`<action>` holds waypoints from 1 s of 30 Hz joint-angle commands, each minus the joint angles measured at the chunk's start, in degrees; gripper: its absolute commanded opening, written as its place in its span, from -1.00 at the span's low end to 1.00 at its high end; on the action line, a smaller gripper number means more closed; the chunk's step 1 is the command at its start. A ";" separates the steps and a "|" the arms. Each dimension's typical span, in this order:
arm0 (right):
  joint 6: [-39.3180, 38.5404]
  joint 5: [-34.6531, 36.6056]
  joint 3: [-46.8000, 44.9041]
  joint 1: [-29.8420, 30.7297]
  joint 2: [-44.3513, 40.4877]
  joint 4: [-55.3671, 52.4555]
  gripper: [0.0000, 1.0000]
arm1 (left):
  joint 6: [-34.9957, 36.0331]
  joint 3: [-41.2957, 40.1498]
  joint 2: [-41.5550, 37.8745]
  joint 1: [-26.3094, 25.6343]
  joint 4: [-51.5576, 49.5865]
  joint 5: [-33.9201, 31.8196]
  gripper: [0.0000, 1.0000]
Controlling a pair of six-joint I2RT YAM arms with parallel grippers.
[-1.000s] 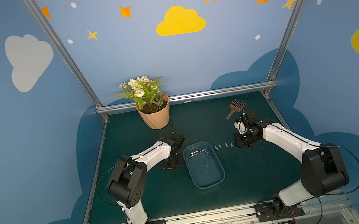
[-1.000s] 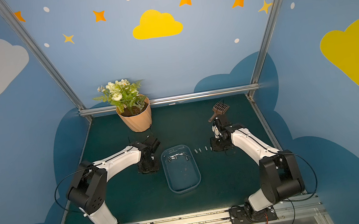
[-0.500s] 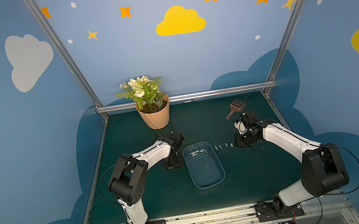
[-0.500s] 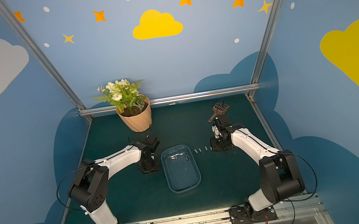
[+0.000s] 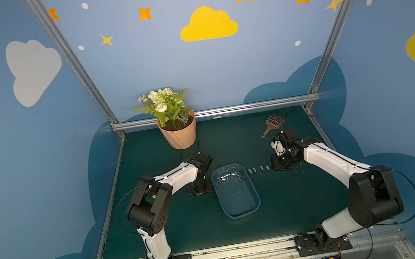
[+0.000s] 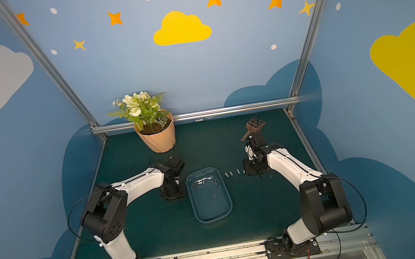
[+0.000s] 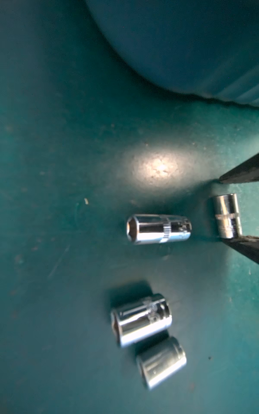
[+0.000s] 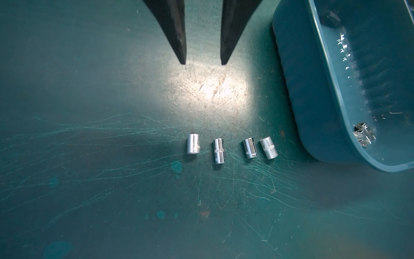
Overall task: Take out the socket from the storage box
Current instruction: Place the socket head at the center of the board.
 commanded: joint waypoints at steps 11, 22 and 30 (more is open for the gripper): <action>0.48 0.24 -0.25 -0.14 -0.16 -0.15 -0.45 | 0.71 0.66 -1.85 0.63 -1.10 -1.82 -0.11; 0.41 0.32 -0.25 -0.19 -0.36 -0.31 -0.45 | 0.69 1.27 -3.45 0.66 -2.06 -2.09 -0.10; 0.41 0.24 -0.08 -0.17 -0.22 -0.43 -0.45 | 0.46 1.31 -4.72 0.65 -2.32 -1.91 -0.10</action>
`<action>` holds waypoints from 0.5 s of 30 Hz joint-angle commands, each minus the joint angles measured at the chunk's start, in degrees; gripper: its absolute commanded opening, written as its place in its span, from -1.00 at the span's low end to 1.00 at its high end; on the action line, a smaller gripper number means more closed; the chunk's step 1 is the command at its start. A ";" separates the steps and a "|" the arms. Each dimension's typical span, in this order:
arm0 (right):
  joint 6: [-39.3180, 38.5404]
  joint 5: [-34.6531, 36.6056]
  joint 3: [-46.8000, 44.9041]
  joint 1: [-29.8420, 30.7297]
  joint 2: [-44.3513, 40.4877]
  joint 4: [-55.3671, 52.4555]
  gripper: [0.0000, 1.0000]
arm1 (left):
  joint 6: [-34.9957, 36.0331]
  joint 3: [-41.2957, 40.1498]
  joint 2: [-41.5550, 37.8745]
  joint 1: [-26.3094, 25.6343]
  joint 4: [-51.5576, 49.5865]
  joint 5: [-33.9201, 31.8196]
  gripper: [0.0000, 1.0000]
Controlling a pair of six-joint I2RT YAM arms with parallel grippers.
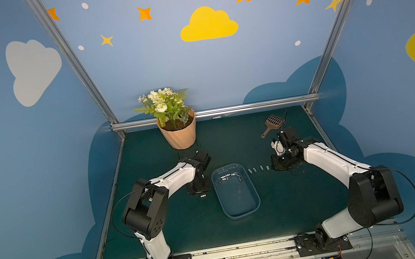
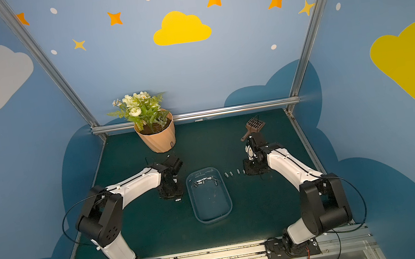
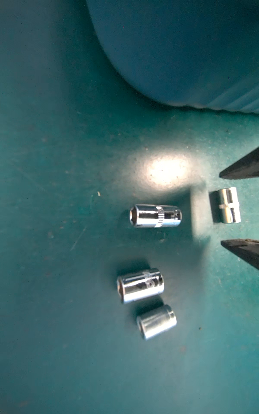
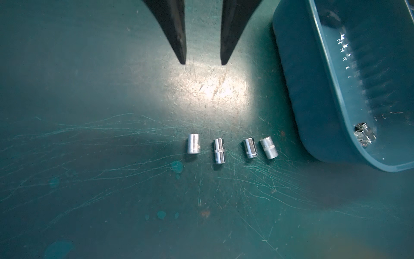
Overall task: Take out the socket from the storage box
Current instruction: Place the socket head at the center of the board, then pick up the socket head from the storage box.
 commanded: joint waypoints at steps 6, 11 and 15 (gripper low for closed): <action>0.26 0.20 0.15 -0.16 -0.31 -0.50 -0.45 | 0.40 1.99 -3.31 0.14 -2.13 -0.27 -0.10; 0.20 0.11 0.17 -0.07 -0.45 -0.72 -0.45 | 0.77 2.75 -5.56 0.11 -2.48 -0.33 -0.11; -0.86 0.87 1.30 1.07 -0.39 -1.71 -0.45 | 0.68 3.46 -7.71 0.16 -3.10 -1.42 -0.11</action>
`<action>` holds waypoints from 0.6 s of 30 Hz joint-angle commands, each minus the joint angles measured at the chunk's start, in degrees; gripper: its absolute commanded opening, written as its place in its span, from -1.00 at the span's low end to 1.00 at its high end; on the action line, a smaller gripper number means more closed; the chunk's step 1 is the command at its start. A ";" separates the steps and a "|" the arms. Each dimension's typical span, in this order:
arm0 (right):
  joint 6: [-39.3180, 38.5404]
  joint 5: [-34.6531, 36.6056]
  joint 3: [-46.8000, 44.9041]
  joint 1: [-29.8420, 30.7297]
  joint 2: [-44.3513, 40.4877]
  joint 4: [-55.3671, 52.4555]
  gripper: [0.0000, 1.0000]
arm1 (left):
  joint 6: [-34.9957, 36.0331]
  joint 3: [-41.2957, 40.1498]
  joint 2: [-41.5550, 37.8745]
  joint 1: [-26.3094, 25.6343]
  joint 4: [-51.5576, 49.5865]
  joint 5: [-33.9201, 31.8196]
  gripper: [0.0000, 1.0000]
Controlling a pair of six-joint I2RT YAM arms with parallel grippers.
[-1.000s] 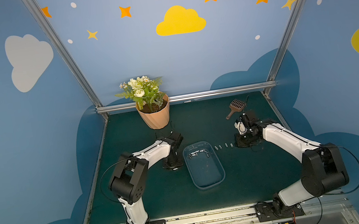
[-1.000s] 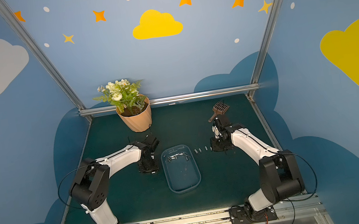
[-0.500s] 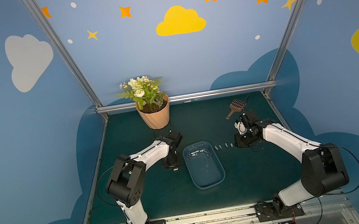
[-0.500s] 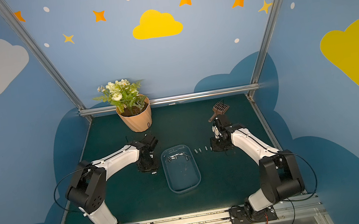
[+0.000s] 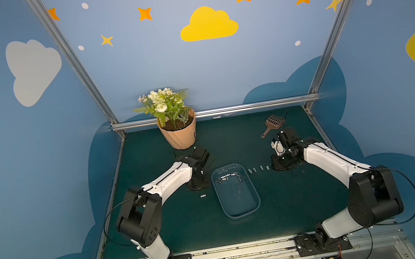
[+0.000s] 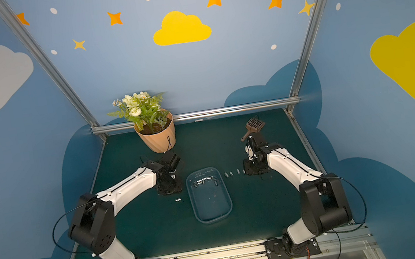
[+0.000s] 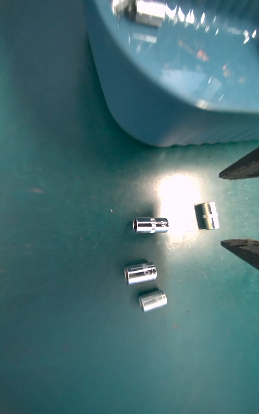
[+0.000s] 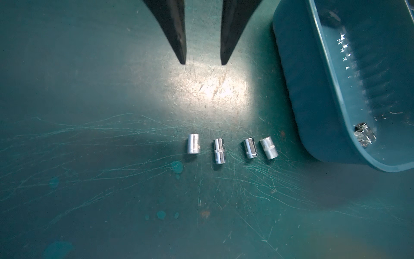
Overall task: Take out the socket from the storage box
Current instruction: Pick up the socket head from the storage box.
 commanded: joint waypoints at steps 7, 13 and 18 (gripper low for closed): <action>-0.20 3.47 4.52 6.37 -0.98 -3.41 -0.47 | 0.19 2.52 -6.18 0.19 -1.96 -3.14 -0.11; 0.73 2.19 7.20 14.07 -0.28 -0.85 -0.48 | -0.07 1.55 -9.22 1.89 -2.05 -5.90 -0.08; 2.05 2.52 10.73 18.67 3.75 -0.28 -0.50 | -0.60 -0.43 -11.92 3.30 -1.36 -5.68 -0.05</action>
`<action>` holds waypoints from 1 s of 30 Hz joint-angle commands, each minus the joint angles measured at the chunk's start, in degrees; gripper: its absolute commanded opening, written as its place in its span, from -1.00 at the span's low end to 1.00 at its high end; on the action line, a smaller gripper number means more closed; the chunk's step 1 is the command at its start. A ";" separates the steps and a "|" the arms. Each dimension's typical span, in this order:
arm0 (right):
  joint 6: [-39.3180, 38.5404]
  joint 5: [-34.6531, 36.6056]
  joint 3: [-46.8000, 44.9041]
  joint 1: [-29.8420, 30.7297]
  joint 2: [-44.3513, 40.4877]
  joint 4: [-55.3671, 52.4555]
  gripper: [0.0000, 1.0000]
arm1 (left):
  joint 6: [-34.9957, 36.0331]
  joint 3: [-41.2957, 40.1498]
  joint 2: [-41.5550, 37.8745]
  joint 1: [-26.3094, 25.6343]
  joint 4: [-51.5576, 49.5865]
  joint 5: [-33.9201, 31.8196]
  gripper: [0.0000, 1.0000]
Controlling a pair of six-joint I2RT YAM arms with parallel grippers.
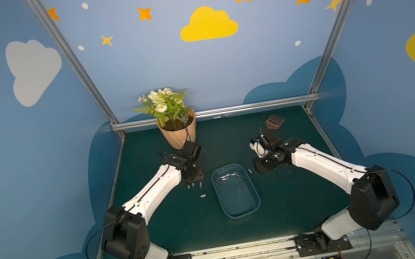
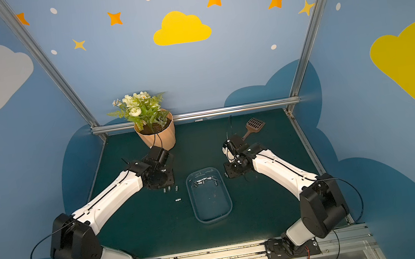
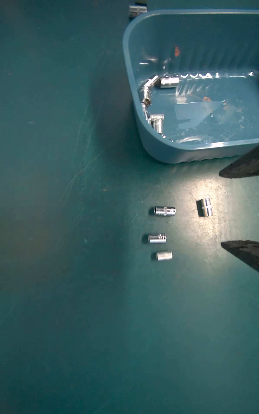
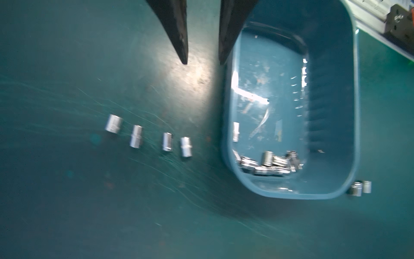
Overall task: Take out the socket from the storage box
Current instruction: Pick up the socket head from the storage box.
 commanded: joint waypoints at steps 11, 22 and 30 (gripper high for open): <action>3.56 7.62 9.74 10.09 14.51 -2.33 -0.51 | -1.55 -4.99 -4.28 1.27 0.69 -0.04 -0.03; 4.64 9.03 14.40 11.16 23.49 -4.07 -0.50 | -1.65 -6.48 -5.31 1.90 1.22 -0.06 -0.02; 6.16 9.74 17.19 11.41 27.74 -6.02 -0.51 | -1.36 -6.47 -5.46 2.09 1.22 0.50 -0.02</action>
